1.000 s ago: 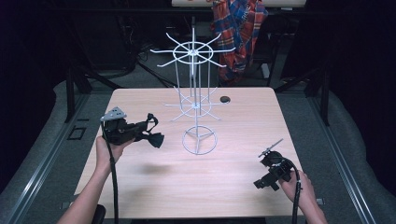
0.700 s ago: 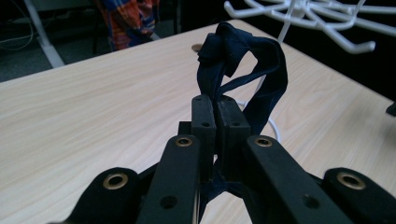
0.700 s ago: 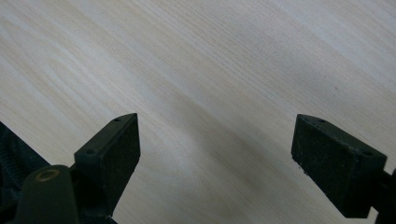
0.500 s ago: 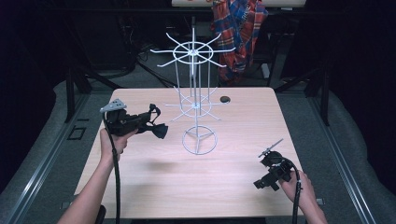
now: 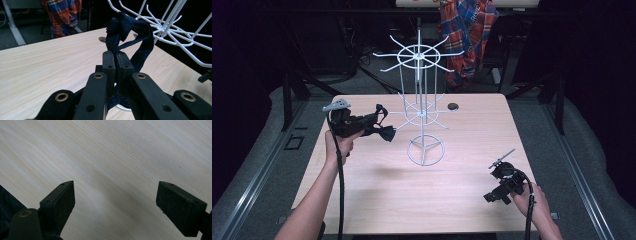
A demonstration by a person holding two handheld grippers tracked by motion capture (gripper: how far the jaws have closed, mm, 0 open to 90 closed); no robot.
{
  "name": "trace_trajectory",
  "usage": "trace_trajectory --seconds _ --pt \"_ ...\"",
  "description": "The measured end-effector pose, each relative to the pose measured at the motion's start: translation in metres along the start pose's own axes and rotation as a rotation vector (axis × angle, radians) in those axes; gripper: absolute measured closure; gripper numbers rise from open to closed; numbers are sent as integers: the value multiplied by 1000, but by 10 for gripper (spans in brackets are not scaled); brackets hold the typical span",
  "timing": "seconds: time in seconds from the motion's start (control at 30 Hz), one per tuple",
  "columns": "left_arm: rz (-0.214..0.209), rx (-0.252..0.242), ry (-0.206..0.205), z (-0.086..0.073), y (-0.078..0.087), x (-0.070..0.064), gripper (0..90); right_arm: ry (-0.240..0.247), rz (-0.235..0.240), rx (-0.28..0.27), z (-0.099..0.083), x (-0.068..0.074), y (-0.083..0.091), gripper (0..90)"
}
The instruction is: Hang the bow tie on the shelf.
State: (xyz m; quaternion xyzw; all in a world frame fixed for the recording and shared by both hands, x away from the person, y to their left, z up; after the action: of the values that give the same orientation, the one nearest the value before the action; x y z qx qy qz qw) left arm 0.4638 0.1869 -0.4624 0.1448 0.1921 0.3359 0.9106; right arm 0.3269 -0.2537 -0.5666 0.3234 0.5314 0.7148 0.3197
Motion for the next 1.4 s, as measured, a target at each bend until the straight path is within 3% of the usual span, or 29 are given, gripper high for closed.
trace_trajectory --seconds 0.87,1.4 --pt "-102 48 10 -2 -33 -12 867 8 -4 16 -2 -2 1 154" --pt "-90 56 -30 -6 -41 -20 867 8 -5 28 -3 -2 1 153"
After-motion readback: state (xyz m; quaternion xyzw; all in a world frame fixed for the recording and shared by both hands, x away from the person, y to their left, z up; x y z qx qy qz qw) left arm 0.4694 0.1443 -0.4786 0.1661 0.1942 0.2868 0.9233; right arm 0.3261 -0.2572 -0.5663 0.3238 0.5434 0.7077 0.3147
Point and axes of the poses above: each handheld gripper's, and its own axes: y roughly backward along the jaws, z roughly out of its top, x roughly to its left, the point moved 5 cm from there along -y, roughly forward along the jaws, and after that the axes turned 1 degree about x, right-handed, at the moved point
